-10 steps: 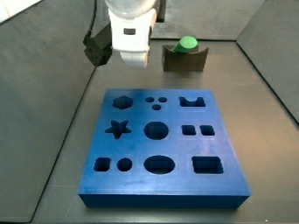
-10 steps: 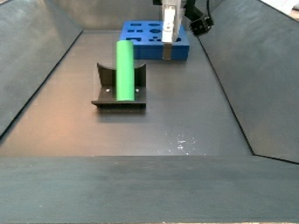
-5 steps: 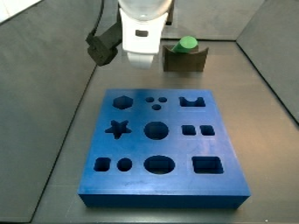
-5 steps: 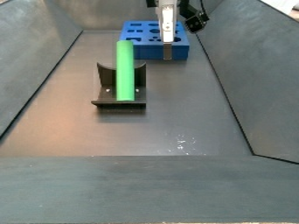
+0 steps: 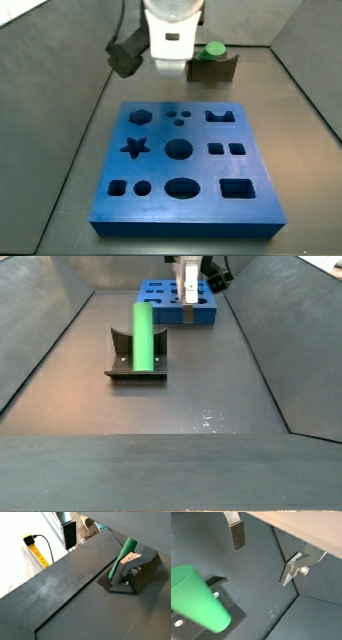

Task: Pick up the oval object. Move up. Place the oval object on the fixture. Regrasp the oval object. Move to above the board. Insert the oval object.
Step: Regrasp the oval object.

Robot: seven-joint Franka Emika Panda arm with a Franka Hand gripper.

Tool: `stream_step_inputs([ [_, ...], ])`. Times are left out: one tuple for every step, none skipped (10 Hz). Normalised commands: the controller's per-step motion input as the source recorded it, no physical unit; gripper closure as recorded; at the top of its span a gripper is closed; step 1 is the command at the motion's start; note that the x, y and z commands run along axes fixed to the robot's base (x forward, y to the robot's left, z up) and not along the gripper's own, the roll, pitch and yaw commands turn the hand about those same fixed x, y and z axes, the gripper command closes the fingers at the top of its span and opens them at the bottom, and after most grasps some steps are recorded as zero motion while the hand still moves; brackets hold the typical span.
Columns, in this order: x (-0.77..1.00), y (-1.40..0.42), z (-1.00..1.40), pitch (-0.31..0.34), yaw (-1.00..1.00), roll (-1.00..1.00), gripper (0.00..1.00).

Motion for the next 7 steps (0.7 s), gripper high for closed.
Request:
stream_step_inputs([
  [1.00,-0.01,-0.03,-0.087,0.04,0.05,0.00],
  [1.00,-0.01,-0.03,-0.071,0.00,0.07,0.00],
  [1.00,-0.01,-0.03,-0.053,-0.02,0.07,0.00],
  [1.00,-0.01,-0.03,-0.030,-0.04,0.07,0.00],
  [1.00,-0.01,-0.04,0.005,-0.06,0.07,0.00],
  [1.00,-0.01,-0.04,0.034,-0.06,0.07,0.00],
  [1.00,0.00,-0.04,0.058,-0.05,0.07,0.00],
])
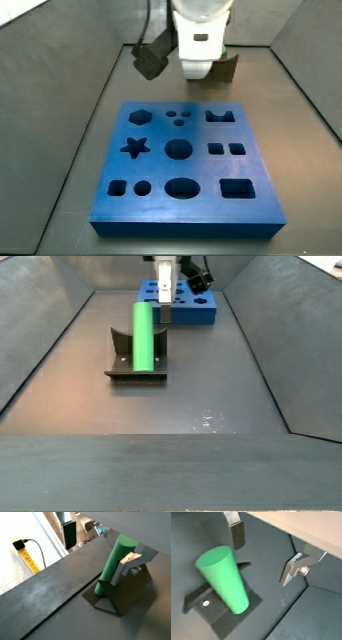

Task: Pick up the oval object. Move up. Place the oval object on the fixture. Regrasp the oval object. Move to above the board. Insert the oval object.
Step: Regrasp the oval object.

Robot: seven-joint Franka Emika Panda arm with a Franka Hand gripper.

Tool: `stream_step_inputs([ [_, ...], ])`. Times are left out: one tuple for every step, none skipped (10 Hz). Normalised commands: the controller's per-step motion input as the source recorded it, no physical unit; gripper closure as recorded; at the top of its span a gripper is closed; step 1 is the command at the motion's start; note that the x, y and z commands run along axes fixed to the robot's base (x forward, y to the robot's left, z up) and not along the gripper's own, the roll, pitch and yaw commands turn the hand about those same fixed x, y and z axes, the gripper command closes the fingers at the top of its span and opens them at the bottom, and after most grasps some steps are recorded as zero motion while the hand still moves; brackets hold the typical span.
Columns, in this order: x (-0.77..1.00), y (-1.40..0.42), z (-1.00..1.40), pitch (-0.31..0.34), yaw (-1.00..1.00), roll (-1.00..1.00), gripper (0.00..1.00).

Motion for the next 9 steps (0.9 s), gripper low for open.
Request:
stream_step_inputs([
  [0.96,0.00,-0.04,0.078,-0.04,0.07,0.00],
  [0.83,0.00,-0.04,0.101,-0.02,0.07,0.00],
  [0.75,0.00,-0.03,0.114,-0.01,0.07,0.00],
  [0.69,0.00,-0.03,0.121,0.00,0.07,0.00],
  [0.56,-0.01,-0.03,0.134,0.03,0.08,0.00],
  [0.48,-0.01,-0.03,0.141,0.04,0.09,0.00],
  [0.41,-0.01,-0.03,0.149,0.06,0.09,0.00],
  [0.32,-0.02,-0.02,0.157,0.07,0.10,0.00],
  [0.26,-0.02,-0.03,0.164,0.08,0.10,0.00],
])
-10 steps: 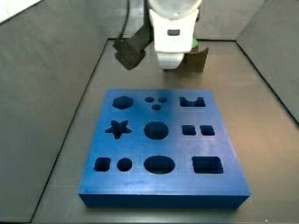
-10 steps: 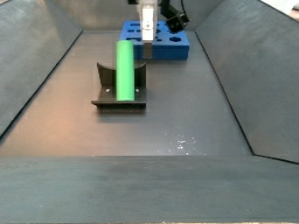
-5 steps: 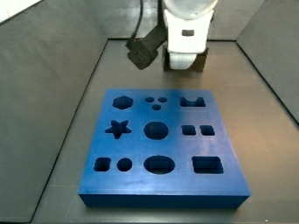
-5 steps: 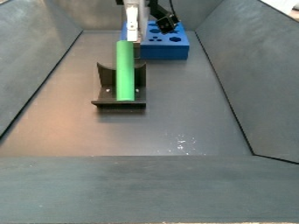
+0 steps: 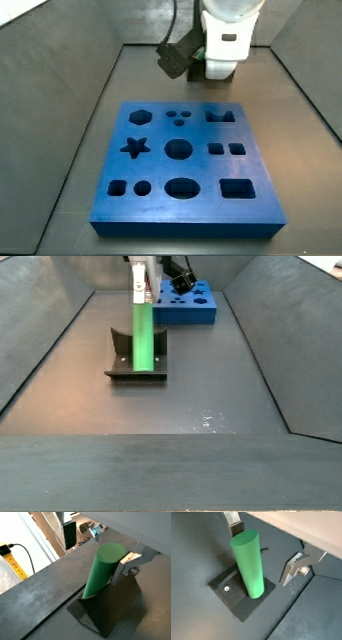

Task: Pick up the oval object. Move up. Place the oval object on the fixture. Regrasp the oval object. Move to above the board. Insert the oval object.
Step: Regrasp the oval object, then move to above the board.

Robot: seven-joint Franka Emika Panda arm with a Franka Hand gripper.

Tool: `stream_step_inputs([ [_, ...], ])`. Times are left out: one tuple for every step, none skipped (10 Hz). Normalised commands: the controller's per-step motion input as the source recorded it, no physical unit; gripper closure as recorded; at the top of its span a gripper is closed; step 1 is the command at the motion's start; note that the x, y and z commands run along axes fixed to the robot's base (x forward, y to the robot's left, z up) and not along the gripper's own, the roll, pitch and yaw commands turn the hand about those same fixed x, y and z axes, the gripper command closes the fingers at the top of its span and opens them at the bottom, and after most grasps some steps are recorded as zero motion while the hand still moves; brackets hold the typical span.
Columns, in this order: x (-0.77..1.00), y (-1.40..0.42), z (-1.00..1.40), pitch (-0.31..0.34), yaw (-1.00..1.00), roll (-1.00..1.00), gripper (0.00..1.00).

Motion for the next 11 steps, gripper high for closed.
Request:
stream_step_inputs([
  [0.19,-0.02,-0.02,0.167,0.10,0.10,0.00],
  [0.00,0.00,0.00,0.000,0.00,0.00,1.00],
  [-0.19,-0.25,1.00,-0.281,0.31,0.19,1.00],
  [-0.20,-0.25,1.00,-0.279,0.26,0.18,1.00],
  [-0.19,-0.24,1.00,-0.287,0.19,0.14,1.00],
  [-0.17,-0.21,1.00,-0.290,0.06,0.06,1.00],
  [-0.18,-0.21,1.00,-0.276,-0.02,0.02,1.00],
  [-0.17,-0.19,1.00,-0.230,-0.10,-0.01,1.00],
  [-0.17,-0.17,1.00,-0.197,-0.13,-0.01,1.00],
  [-0.16,-0.15,1.00,-0.101,-0.17,-0.01,1.00],
  [-0.15,-0.14,1.00,-0.061,-0.19,-0.01,1.00],
])
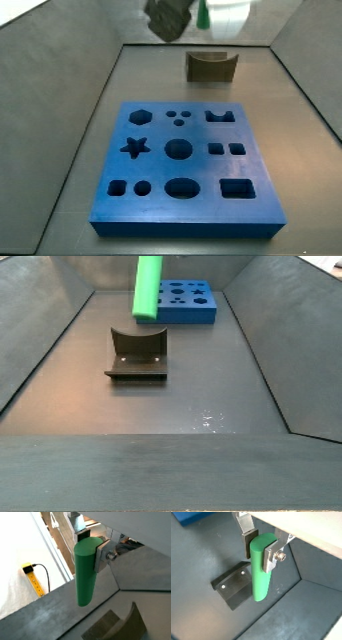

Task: Pick up the oval object. Move up. Place the oval object on the fixture. Regrasp the oval object. Move to above the board. Insert the oval object.
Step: Move to above the board.

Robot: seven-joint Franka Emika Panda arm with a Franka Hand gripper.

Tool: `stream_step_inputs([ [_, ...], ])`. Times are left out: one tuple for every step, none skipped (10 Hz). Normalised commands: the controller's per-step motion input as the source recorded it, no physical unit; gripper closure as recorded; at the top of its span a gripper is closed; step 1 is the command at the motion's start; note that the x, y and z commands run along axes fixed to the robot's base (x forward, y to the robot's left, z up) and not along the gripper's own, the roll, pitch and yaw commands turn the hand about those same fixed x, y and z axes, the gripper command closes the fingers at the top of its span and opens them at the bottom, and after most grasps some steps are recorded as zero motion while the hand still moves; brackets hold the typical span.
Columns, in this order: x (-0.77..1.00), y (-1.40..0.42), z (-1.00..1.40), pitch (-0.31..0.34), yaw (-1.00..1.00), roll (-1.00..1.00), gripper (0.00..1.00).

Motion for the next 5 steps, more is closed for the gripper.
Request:
stream_step_inputs([
  [-0.13,-0.12,1.00,0.017,-0.19,-0.01,1.00],
  [-0.11,-0.09,0.87,0.073,-0.17,-0.02,1.00],
  [-0.08,-0.06,0.69,0.127,-0.14,-0.02,1.00],
  [-0.05,-0.04,0.51,0.173,-0.11,-0.02,1.00],
  [-0.03,-0.03,0.28,0.214,-0.05,-0.01,1.00],
])
